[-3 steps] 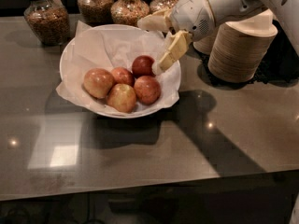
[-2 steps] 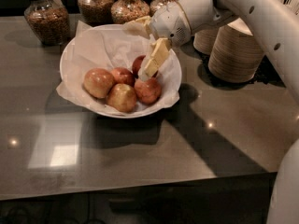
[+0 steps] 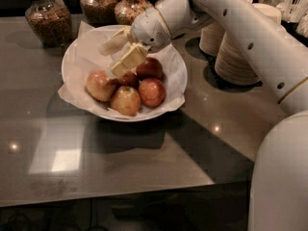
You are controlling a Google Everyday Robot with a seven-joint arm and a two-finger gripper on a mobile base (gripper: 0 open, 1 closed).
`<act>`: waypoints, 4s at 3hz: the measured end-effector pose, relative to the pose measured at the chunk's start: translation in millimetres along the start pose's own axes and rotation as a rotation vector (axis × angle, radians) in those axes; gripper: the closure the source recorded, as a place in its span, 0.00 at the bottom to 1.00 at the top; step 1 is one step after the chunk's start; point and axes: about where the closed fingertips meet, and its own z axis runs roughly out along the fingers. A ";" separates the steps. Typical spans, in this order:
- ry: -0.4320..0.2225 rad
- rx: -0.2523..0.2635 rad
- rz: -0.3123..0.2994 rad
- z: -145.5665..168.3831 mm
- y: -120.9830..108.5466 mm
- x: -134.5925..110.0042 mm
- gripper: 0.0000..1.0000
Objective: Pick apple from white bowl
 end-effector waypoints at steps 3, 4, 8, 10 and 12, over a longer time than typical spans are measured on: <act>0.039 -0.013 0.012 6.5 9.2 4.5 0.34; 0.037 -0.014 0.005 5.8 13.2 3.0 0.10; 0.044 -0.020 0.014 19.6 20.1 9.9 0.48; 0.045 -0.029 0.012 25.1 20.6 10.6 0.25; 0.054 -0.051 0.017 40.1 19.3 16.3 0.37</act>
Offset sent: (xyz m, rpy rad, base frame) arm -0.0075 -0.0042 -0.0080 -0.0544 0.0043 -0.0116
